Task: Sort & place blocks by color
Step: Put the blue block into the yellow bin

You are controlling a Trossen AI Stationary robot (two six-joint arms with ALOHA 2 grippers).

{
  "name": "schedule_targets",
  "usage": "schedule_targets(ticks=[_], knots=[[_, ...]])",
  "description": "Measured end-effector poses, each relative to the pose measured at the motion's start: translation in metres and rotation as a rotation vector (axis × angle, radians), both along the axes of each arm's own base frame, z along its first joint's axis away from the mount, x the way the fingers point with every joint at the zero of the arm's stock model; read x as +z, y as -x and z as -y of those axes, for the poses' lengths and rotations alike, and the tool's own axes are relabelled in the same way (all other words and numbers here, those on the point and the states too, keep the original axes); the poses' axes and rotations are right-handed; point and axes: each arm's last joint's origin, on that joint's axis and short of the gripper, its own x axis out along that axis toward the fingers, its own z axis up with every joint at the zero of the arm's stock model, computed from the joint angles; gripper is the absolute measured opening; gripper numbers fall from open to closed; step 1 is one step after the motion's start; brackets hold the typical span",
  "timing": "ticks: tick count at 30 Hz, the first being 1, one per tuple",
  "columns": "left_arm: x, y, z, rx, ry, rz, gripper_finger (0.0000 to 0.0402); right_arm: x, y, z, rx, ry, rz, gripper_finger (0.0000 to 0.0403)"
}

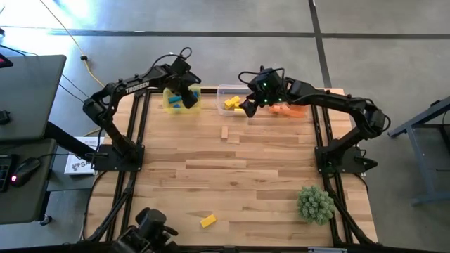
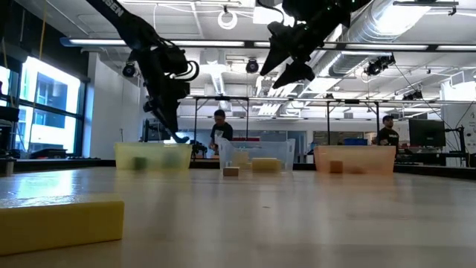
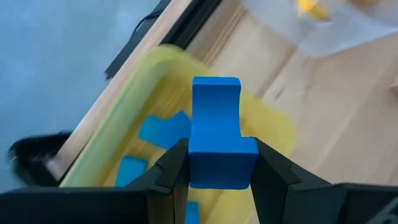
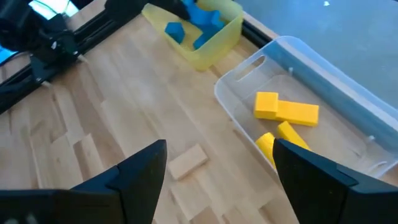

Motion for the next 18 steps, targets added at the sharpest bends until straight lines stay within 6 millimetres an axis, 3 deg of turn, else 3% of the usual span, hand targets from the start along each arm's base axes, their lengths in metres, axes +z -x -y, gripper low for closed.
schedule_targets(ticks=[18], knots=[[-0.0009,0.0081,-0.0032,-0.003,-0.023,-0.068,0.0138,-0.0003,0.0054,0.0107,-0.117,0.018,-0.013,0.0282]])
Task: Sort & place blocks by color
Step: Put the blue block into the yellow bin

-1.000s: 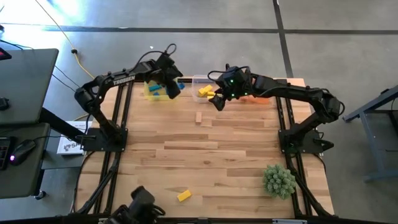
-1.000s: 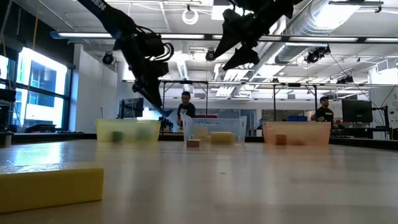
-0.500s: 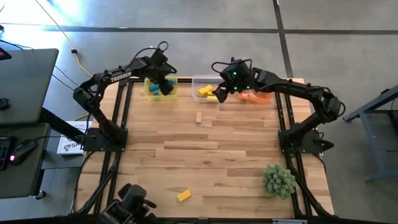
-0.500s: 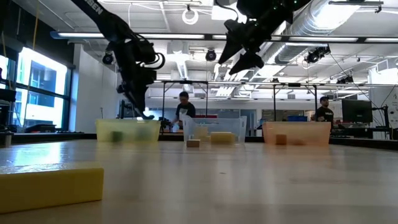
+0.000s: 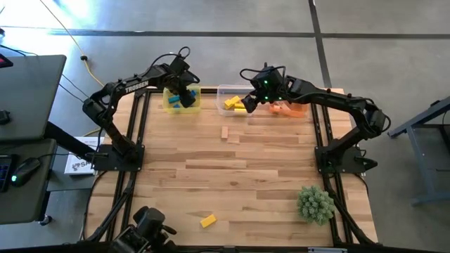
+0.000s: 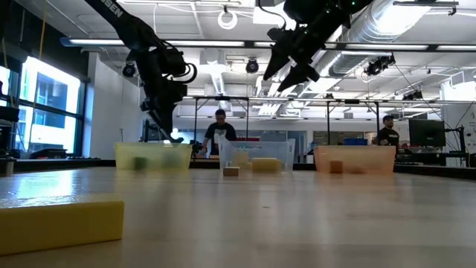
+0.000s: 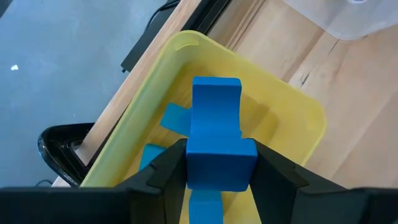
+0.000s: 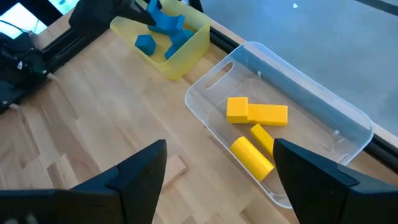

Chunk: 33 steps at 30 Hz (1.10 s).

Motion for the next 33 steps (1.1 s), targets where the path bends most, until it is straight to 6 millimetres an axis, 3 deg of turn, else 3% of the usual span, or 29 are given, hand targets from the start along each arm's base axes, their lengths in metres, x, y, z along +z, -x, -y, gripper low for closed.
schedule_targets(ticks=[15,25,33], knots=[[0.0,0.0,-0.001,0.039,-0.006,-0.003,0.0141,0.0,-0.008,-0.015,-0.001,-0.058,0.025,0.0282],[0.004,-0.001,-0.008,0.092,-0.116,-0.02,0.0141,-0.001,-0.013,-0.027,0.038,-0.061,0.02,0.0282],[0.002,0.001,-0.005,0.093,-0.081,-0.047,0.0153,-0.001,-0.014,-0.031,0.051,-0.061,0.019,0.0282]])
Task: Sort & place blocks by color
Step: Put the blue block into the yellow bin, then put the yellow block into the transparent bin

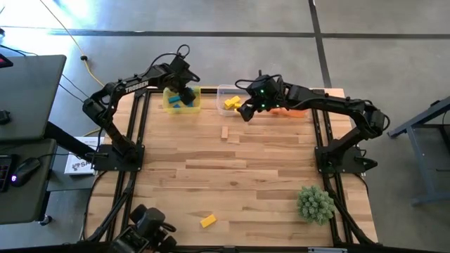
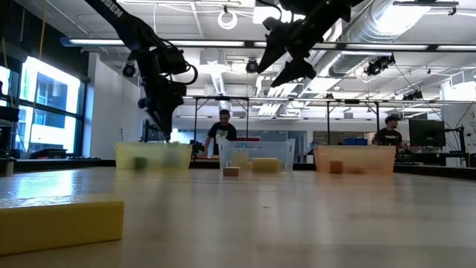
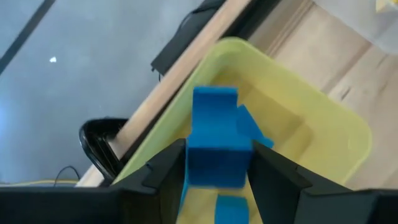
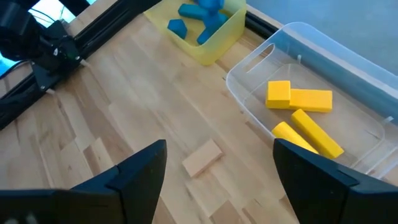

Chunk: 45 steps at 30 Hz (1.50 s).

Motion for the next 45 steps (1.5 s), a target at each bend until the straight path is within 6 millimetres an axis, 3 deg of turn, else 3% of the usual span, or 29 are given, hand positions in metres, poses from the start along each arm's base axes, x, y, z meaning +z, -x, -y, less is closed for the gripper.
schedule_targets(ticks=[9,16,21,31,40,45], knots=[[-0.002,0.002,0.004,0.046,0.051,-0.003,0.0207,0.0,0.001,0.001,-0.028,0.036,-0.015,0.0282],[-0.005,0.002,0.014,0.025,0.134,-0.039,0.0211,0.0,0.001,0.002,-0.03,0.037,-0.015,0.0282],[-0.005,-0.011,0.03,-0.022,0.223,-0.002,0.0211,0.0,0.001,0.002,-0.03,0.036,-0.014,0.0282],[0.027,-0.045,0.086,-0.109,0.206,0.085,0.0211,-0.001,0.002,0.001,-0.023,0.023,-0.03,0.0282],[0.05,-0.06,0.153,-0.122,0.275,0.113,0.0211,-0.004,0.003,-0.002,0.031,-0.082,-0.033,0.0282],[0.053,-0.075,0.192,-0.097,0.316,0.147,0.0211,-0.005,0.004,-0.004,0.071,-0.082,-0.044,0.0282]])
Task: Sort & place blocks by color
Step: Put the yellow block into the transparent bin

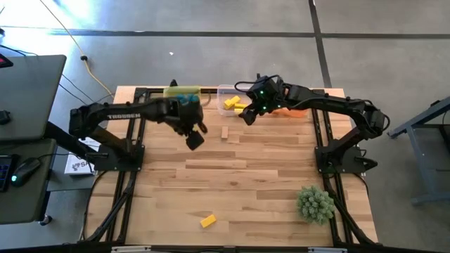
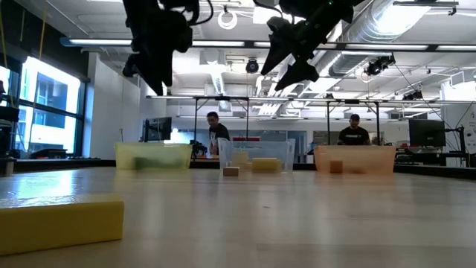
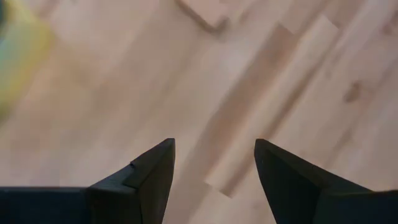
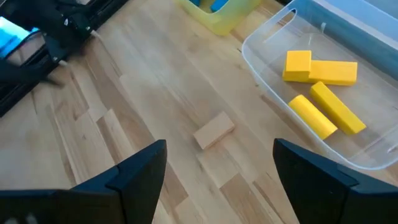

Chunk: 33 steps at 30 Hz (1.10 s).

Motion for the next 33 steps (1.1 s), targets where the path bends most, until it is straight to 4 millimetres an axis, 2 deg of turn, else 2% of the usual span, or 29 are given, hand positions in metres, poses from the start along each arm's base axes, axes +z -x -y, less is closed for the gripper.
schedule_targets(ticks=[7,17,27,33], knots=[[0.0,-0.014,0.063,0.001,-0.001,0.004,0.0211,-0.003,0.003,-0.001,0.002,-0.014,-0.038,0.0282],[-0.001,-0.015,0.142,0.062,0.02,0.063,0.0211,-0.007,0.007,-0.001,-0.042,0.008,-0.113,0.0282],[-0.01,-0.013,0.2,0.085,0.053,0.142,0.0211,-0.007,0.007,-0.003,-0.096,-0.044,-0.102,0.0282],[-0.018,-0.022,0.23,0.054,0.121,0.221,0.0211,-0.007,0.004,-0.011,-0.081,-0.044,-0.112,0.0282]])
